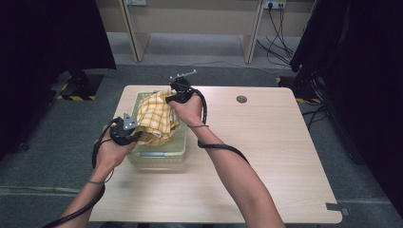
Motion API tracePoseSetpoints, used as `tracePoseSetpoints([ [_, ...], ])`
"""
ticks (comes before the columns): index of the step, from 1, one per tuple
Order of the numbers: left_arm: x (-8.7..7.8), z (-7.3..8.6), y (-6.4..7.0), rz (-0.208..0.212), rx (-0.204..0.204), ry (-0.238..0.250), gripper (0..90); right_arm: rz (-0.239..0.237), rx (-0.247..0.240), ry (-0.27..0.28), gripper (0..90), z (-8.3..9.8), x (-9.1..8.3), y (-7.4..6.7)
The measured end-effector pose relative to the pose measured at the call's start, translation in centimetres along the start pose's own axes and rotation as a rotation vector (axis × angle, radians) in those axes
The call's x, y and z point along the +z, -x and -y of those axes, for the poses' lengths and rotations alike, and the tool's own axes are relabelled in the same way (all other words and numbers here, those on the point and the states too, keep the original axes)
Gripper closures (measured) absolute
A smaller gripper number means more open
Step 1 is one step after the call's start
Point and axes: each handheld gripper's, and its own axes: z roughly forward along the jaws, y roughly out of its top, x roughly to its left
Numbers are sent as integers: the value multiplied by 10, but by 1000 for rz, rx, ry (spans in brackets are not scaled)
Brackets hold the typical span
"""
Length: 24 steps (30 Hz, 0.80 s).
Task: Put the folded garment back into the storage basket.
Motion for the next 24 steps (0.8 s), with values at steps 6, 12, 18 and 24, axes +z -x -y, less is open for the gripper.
tracePoseSetpoints([
  [6,1,0,0,9,5,-11,753,3,-1,-6,782,1,2,0],
  [12,3,-1,0,20,14,-24,752,5,0,-11,782,3,4,1],
  [18,4,-2,0,27,16,-34,752,8,4,-17,782,4,5,2],
  [24,5,-4,0,38,27,-49,750,13,5,-24,782,4,7,4],
])
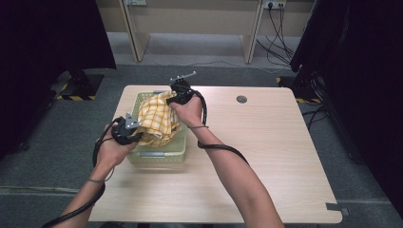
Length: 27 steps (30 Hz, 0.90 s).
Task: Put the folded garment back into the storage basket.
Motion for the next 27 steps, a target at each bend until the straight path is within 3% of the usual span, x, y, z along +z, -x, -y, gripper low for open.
tracePoseSetpoints([
  [20,2,-6,-4,41,16,-53,742,12,11,-32,781,4,8,4],
  [27,6,-8,-8,75,-1,-78,740,15,24,-43,779,6,12,5],
])
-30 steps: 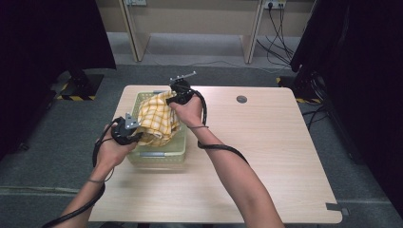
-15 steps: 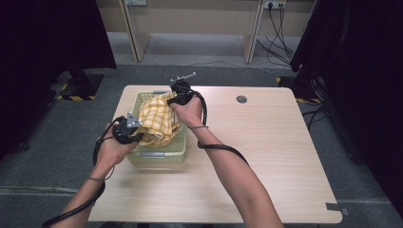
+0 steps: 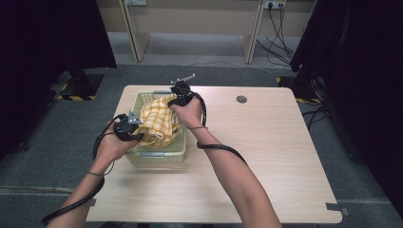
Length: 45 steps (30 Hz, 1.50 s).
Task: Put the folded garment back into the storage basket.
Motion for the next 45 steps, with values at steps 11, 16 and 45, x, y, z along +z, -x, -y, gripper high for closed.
tracePoseSetpoints([
  [11,4,-2,-4,21,-9,-31,735,4,9,-18,778,2,6,2],
  [16,8,-2,-4,31,-10,-49,734,5,11,-28,777,3,9,2],
  [45,-1,-9,3,-8,-62,-20,322,65,-20,-93,503,10,22,5],
])
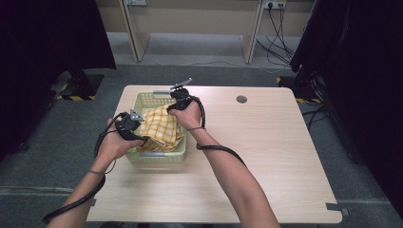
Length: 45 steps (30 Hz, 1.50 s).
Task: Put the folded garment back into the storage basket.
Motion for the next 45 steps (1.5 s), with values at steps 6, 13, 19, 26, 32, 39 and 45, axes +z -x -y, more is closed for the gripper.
tracePoseSetpoints([
  [6,-12,0,3,-16,-34,66,215,23,-60,28,304,-3,-9,-4],
  [13,-21,1,12,-33,-70,137,105,9,-100,85,152,-1,-24,-3],
  [19,-25,2,19,-11,-94,185,92,-18,-109,112,64,3,-37,-2],
  [26,-31,8,27,-9,-121,247,91,-47,-102,136,60,8,-49,-2],
  [32,-34,13,33,-11,-127,269,94,-57,-130,110,64,14,-56,-1],
  [39,-38,18,41,-2,-135,297,88,-70,-159,107,64,24,-66,1],
  [45,-45,16,49,3,-119,328,91,-74,-154,113,63,33,-73,6],
])
